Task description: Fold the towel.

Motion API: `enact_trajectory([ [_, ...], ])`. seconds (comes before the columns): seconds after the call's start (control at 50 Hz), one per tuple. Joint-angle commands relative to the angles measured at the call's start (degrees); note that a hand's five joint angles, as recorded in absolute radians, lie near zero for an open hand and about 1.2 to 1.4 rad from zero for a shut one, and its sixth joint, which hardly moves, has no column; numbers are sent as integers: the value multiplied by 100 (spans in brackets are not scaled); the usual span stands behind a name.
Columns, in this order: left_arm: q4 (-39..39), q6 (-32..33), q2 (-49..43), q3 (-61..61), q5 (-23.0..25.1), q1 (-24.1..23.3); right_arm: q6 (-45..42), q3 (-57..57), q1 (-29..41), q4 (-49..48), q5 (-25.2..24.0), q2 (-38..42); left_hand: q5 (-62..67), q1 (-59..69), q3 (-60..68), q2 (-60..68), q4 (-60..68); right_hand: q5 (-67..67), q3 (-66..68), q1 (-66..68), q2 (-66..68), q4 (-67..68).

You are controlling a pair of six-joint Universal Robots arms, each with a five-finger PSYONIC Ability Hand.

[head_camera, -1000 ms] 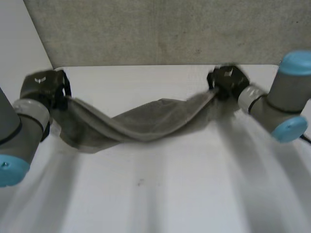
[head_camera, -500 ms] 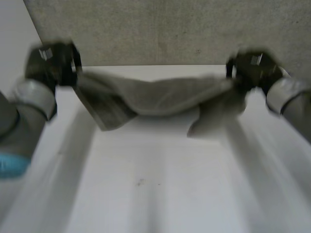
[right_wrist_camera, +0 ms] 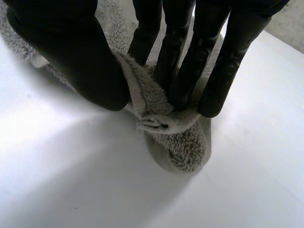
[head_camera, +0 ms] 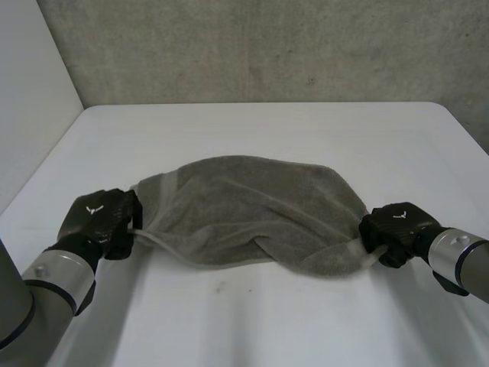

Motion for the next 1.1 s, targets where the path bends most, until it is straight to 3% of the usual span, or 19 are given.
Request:
enact_trajectory([
  [0.02,3,-2,99,12,-3,6,-55,63,-2,-135,-183,-11,1077,1211,1028,1022,1016,-14,204,-547,128,158],
  [0.42,-5,16,-68,196,-3,235,-64,-279,42,-21,-200,-134,1077,1211,1028,1022,1016,-183,36,-716,-40,-11],
  [0.5,3,16,-139,231,6,235,-72,-297,68,-65,-235,-46,1077,1211,1028,1022,1016,154,372,-379,296,326],
  [0.58,30,16,-366,319,-3,235,-72,-481,68,-74,-227,295,1077,1211,1028,1022,1016,2378,2596,1845,2520,2550],
  [0.78,135,34,-1264,1005,6,235,-2,-1510,306,-74,-174,1088,1077,1211,1028,1022,1016,2385,2603,1852,2528,2557],
  [0.92,118,858,-2317,3153,14,235,350,-3443,631,-118,28,1642,1077,1211,1028,1022,1016,2385,2603,1852,2528,2557],
  [0.98,144,1035,-2572,4234,14,235,719,-4305,745,-381,371,1738,1077,1211,1028,1022,1016,2385,2603,1852,2528,2557],
  [1.02,162,1027,-2660,4822,6,235,1077,-4978,806,-1063,826,1651,1077,1211,1028,1022,1016,2385,2603,1852,2528,2557],
  [1.1,179,922,-2784,6458,-12,217,1360,-5254,824,-1726,1197,1360,1077,1211,1028,1022,1016,2385,2603,1852,2528,2557],
])
